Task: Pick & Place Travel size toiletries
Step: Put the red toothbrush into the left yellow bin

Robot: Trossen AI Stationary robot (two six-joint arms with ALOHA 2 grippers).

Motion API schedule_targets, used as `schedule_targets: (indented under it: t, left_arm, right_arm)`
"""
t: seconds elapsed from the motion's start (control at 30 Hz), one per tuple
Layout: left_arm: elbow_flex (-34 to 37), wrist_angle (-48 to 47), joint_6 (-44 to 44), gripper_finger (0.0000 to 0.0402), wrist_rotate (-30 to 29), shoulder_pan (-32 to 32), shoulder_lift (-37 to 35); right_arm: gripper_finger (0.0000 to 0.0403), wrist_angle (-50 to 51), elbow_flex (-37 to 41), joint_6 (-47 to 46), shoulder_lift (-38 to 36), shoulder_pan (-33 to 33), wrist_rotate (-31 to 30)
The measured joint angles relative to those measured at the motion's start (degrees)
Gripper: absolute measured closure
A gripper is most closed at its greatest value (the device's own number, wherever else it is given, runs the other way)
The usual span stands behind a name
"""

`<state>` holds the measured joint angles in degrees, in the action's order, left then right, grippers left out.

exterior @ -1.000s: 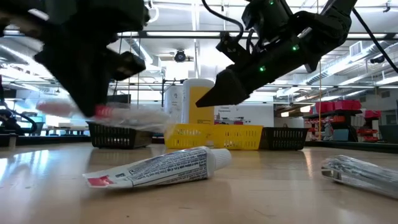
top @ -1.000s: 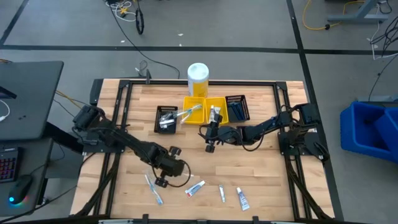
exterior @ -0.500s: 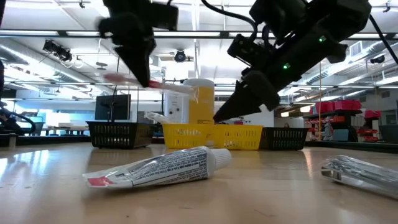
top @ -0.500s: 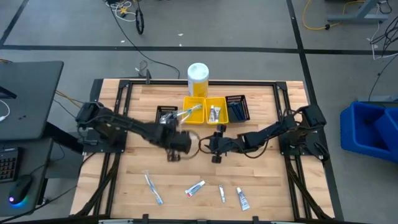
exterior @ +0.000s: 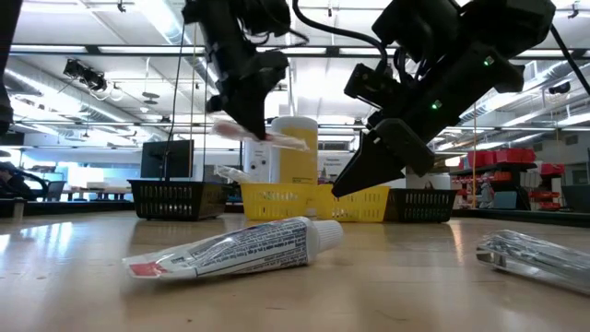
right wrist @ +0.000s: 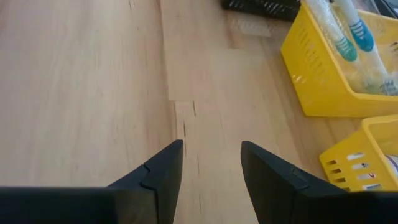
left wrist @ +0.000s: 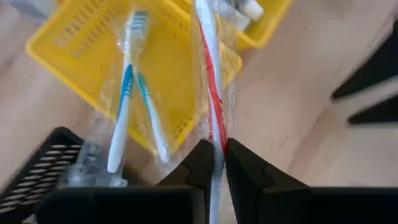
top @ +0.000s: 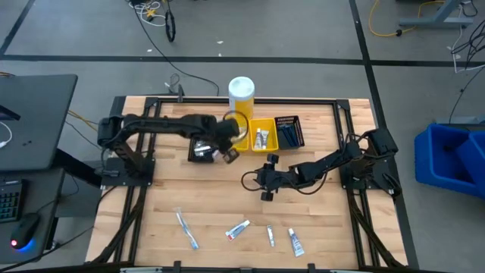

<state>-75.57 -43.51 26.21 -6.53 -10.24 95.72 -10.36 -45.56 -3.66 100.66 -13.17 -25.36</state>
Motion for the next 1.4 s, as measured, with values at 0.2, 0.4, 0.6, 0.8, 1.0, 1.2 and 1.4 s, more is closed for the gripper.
schedule_targets:
  t: [0.2,0.4,0.6,0.8,1.0,1.2,1.4]
  left_arm:
    - [0.0,2.92,1.93,0.0359,3.17,-6.24,0.02]
    - [-0.02,3.32,1.61,0.0358,5.93,-8.77,2.35]
    - [0.02,3.86,-1.31,0.0357,11.56,-8.92,7.18]
    - [0.02,4.43,-1.35,0.0356,7.08,-10.12,7.39]
    - [0.0,4.6,-0.78,0.0347,4.99,-11.66,7.39]
    - [0.0,4.64,-1.53,0.0327,5.02,-11.74,7.52]
    - [0.0,8.14,-2.52,0.0308,4.82,-11.72,7.52]
  right_arm:
    - [0.0235,-0.1,0.0,0.0,0.0,0.0,0.0]
    - [0.0236,-0.17,0.0,0.0,0.0,0.0,-0.01]
    - [0.0238,-0.38,0.0,0.0,0.0,0.02,-0.03]
    - [0.0239,-0.61,0.0,0.0,0.0,0.07,-0.03]
    - [0.0242,-0.61,0.0,0.0,0.0,0.44,-0.03]
    - [0.0243,-0.58,0.0,0.0,0.0,0.46,-0.01]
    - [0.0244,-0.61,0.0,0.0,0.0,0.46,-0.01]
